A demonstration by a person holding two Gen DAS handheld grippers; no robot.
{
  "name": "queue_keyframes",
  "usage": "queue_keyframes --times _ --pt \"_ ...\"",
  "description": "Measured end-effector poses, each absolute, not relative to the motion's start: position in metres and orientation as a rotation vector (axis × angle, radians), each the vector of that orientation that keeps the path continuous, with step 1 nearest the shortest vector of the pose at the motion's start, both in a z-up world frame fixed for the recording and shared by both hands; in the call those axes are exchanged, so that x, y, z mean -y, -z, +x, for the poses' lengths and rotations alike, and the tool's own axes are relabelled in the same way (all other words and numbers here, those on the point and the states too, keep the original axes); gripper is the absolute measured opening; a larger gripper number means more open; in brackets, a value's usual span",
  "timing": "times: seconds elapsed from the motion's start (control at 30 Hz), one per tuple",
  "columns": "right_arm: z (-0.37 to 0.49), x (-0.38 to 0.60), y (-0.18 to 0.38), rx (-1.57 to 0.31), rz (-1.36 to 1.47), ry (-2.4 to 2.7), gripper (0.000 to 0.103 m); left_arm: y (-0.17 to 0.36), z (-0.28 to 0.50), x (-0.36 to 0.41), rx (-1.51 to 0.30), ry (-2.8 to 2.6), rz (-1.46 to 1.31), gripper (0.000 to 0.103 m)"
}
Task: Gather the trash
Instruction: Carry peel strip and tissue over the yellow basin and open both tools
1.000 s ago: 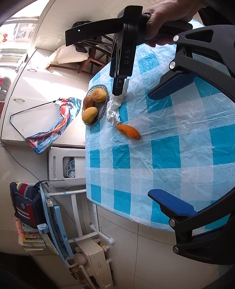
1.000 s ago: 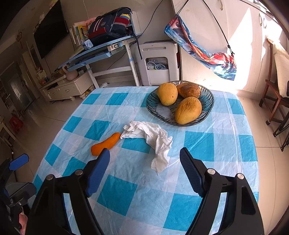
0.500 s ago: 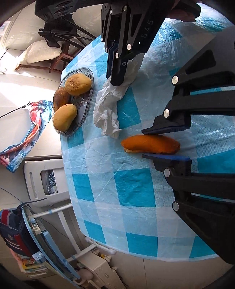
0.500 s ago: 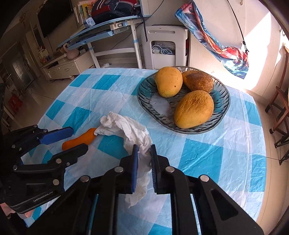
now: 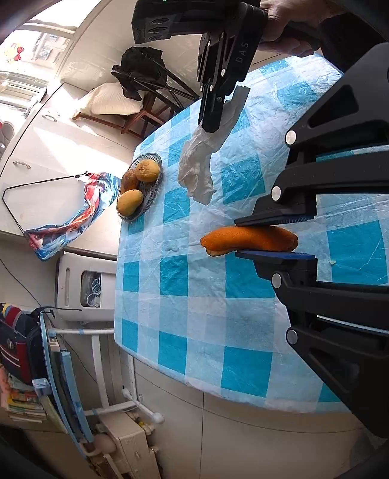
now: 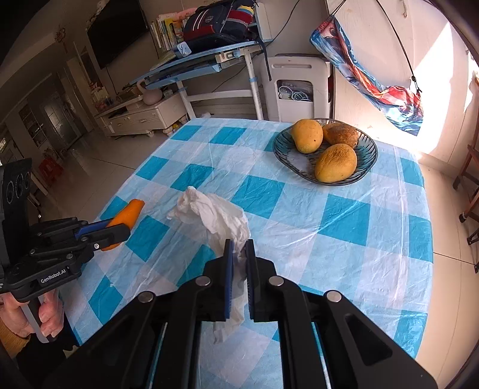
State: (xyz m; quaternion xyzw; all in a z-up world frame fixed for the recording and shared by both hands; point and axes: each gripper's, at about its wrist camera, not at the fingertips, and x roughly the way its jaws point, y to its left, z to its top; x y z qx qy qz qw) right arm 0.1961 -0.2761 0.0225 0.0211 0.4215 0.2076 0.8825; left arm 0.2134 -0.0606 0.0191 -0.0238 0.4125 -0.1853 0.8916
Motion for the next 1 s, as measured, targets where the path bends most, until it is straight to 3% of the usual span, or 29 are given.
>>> queue_keyframes --times 0.27,0.6,0.63,0.73,0.9,0.97,1.0 --pt "0.058 0.215 -0.035 -0.905 -0.229 -0.608 0.009 -0.026 0.119 -0.006 -0.851 0.317 -0.097 0.014" --pt "-0.038 0.161 0.047 -1.089 -0.479 -0.66 0.009 0.015 0.009 0.007 -0.972 0.393 -0.115 0.014" --pt "-0.037 0.162 0.055 -1.105 -0.476 -0.633 0.013 0.025 0.002 0.013 -0.998 0.4 -0.122 0.014" --pt "-0.034 0.174 0.051 -1.087 -0.393 -0.558 0.048 0.052 -0.01 0.032 -1.076 0.42 -0.127 0.014" --pt "-0.036 0.211 0.014 -0.949 -0.144 -0.462 0.055 0.089 -0.02 0.059 -1.178 0.445 -0.019 0.015" --pt "-0.043 0.224 -0.003 -0.847 -0.027 -0.453 0.07 0.093 -0.024 0.063 -1.18 0.425 0.025 0.022" --pt "-0.048 0.229 -0.011 -0.793 0.008 -0.436 0.074 0.09 -0.026 0.062 -1.161 0.412 0.029 0.032"
